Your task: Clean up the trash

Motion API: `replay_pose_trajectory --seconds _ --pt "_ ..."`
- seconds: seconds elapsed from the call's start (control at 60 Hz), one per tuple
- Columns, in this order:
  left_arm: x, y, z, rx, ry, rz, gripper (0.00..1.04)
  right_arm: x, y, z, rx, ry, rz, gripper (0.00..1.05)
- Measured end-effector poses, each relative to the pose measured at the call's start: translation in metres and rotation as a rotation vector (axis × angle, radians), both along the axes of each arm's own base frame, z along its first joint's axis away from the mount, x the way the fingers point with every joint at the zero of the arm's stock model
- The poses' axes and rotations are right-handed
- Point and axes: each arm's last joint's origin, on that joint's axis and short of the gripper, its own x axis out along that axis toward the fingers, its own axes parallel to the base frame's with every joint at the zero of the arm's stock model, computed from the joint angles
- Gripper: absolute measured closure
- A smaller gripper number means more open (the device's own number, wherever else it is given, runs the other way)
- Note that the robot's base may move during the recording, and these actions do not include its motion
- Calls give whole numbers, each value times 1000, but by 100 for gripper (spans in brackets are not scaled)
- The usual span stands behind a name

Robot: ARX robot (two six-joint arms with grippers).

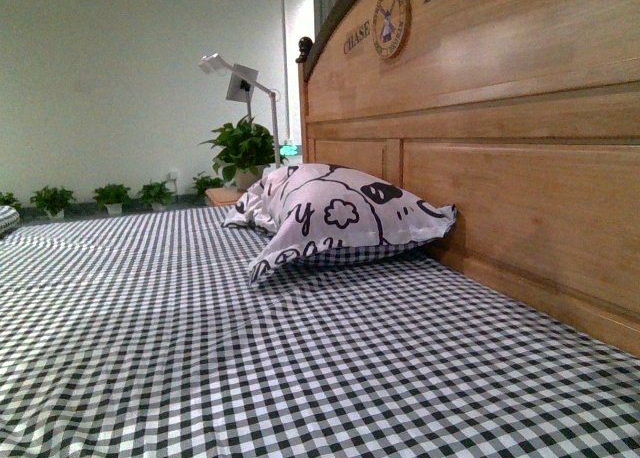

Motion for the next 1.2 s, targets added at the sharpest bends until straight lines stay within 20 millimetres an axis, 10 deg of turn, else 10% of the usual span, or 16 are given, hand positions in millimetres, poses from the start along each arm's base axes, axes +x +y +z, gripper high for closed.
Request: replay_pose_trajectory --seconds 1.2 --pt "0 -6 0 -42 -9 -47 79 -16 -4 4 -40 -80 -130 86"
